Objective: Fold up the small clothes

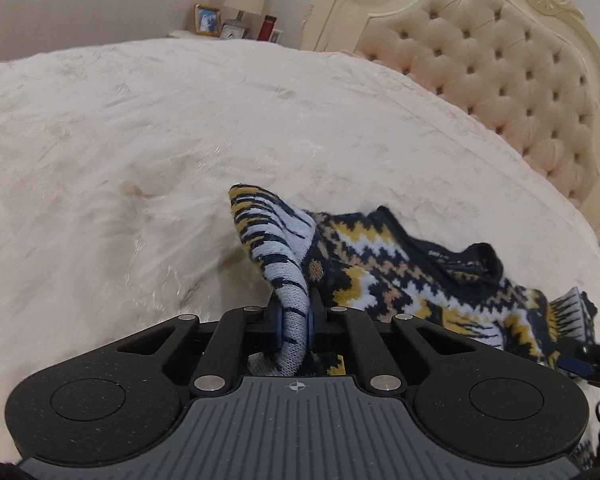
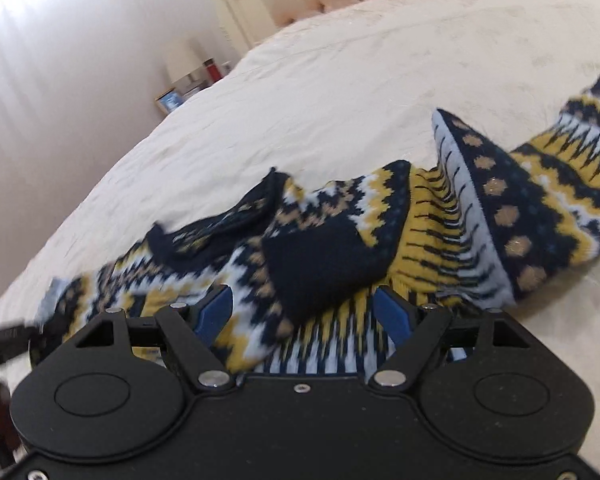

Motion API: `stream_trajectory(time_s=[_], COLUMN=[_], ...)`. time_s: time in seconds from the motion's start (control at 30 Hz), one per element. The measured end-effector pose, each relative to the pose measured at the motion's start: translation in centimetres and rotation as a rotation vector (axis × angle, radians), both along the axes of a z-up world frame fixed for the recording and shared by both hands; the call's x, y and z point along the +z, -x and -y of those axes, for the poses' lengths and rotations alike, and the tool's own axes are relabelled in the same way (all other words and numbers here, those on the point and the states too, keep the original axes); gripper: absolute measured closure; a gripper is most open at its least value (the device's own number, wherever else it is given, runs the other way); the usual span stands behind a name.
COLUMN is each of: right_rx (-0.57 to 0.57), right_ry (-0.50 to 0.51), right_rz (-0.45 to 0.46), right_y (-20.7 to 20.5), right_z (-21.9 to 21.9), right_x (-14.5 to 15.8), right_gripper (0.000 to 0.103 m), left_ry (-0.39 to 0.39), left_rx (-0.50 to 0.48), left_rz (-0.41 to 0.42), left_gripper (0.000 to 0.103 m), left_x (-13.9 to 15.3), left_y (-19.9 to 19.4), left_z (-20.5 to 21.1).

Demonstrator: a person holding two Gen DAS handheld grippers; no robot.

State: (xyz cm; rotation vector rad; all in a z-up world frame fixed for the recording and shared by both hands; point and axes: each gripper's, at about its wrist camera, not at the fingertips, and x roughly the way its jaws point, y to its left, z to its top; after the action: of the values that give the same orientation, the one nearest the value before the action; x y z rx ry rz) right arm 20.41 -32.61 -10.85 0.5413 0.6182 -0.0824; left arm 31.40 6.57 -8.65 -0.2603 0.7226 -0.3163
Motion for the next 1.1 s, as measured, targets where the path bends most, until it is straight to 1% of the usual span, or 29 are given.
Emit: stream_trajectory(time_s=[0.07,0.1,0.2,0.23,0.3,0.37,0.4,0.43,0.5,0.57,0.63,0.67,0.7,0.73,0.8,0.83,0.87,0.9,0.93,1.0,1.03,1.07,1.1], right_rx=[-0.031,-0.047,-0.074,-0.074,-0.055,-0.028,-0.018,-0.011,0.011,0.030,0.004,-0.014,-0.027,-0.033,-0.026,-0.021,-0.020,-0.020,-0.023,-0.032,-0.034,-0.030,-0.023], right_ry=[-0.042,-0.045,-0.057,-0.051,-0.030,0.000,0.027,0.059,0.120,0.178,0.238,0.247,0.242,0.237,0.240,0.243,0.251,0.258,0.259,0.262,0.263,0.265,0.265], right_rz=[-0.022,-0.038,-0.053,-0.056,-0.059,-0.053,-0.049,-0.046,-0.041,-0.029,-0.001,-0.001,-0.017,-0.035,-0.072,-0.090,-0.103,-0.112,-0.120,-0.121,-0.122,-0.125,-0.126], right_y=[-1.0,-1.4,-2.0,-2.1,-2.3,-2.6,-2.7,-2.9,-3.1,-3.0,-2.6,-2.5,-2.5,-2.6,-2.8,-2.9,-2.9,-2.8,-2.8,-2.6,-2.4,-2.3,-2.0], right_z=[0.5,0.6,1.0,1.0,0.6,0.0,-0.3,-0.7,-1.4,-1.8,-1.5,-1.0,-0.5,-0.1,-0.1,-0.2,-0.4,-0.7,-0.9,-1.1,-1.1,-1.1,-1.1], right_x=[-0.8,-1.1,-1.6,-1.7,-1.5,-1.2,-1.1,-1.0,-0.7,0.1,0.9,1.1,1.0,0.7,0.1,-0.3,-0.7,-0.9,-1.1,-1.2,-1.2,-1.1,-0.8], right_gripper=[0.033,0.040,0.054,0.064,0.076,0.079,0.087,0.091,0.092,0.093,0.093,0.093,0.093,0.093,0.093,0.093,0.092,0.090,0.088,0.087,0.085,0.083,0.079], left_ry=[0.024,0.038,0.035,0.026,0.018,0.022,0.014,0.016,0.022,0.022,0.019,0.007,-0.014,-0.036,-0.065,-0.075,-0.090,-0.109,-0.132,-0.188,-0.203,-0.194,-0.176], left_rx=[0.020,0.030,0.043,0.052,0.081,0.109,0.116,0.117,0.114,0.098,0.071,0.069,0.071,0.082,0.097,0.089,0.074,0.055,0.037,0.019,0.011,0.010,0.017], left_rz=[-0.031,-0.043,-0.032,-0.020,0.002,0.006,-0.001,-0.012,-0.032,-0.031,-0.025,-0.016,-0.004,0.013,0.046,0.051,0.051,0.048,0.039,-0.014,-0.046,-0.058,-0.053], left_gripper=[0.093,0.093,0.093,0.094,0.094,0.096,0.096,0.096,0.096,0.096,0.092,0.090,0.084,0.081,0.077,0.076,0.073,0.070,0.070,0.069,0.068,0.067,0.067], left_x=[-0.7,-1.0,-1.1,-1.0,-0.7,-0.5,-0.6,-0.8,-1.1,-1.0,-0.7,-0.4,-0.1,0.2,0.8,0.9,0.9,0.8,0.5,-0.4,-1.0,-1.5,-1.6], left_y=[-0.4,-0.5,-0.5,-0.3,0.1,0.3,0.2,0.0,-0.2,-0.1,-0.1,0.1,0.4,0.7,1.4,1.6,1.7,1.7,1.7,1.4,1.2,1.2,1.4], left_z=[-0.3,-0.5,-0.6,-0.6,-1.0,-1.6,-1.9,-2.1,-2.4,-2.3,-2.2,-2.2,-2.2,-2.1,-2.0,-1.9,-1.7,-1.5,-1.3,-0.9,-0.9,-1.0,-1.3])
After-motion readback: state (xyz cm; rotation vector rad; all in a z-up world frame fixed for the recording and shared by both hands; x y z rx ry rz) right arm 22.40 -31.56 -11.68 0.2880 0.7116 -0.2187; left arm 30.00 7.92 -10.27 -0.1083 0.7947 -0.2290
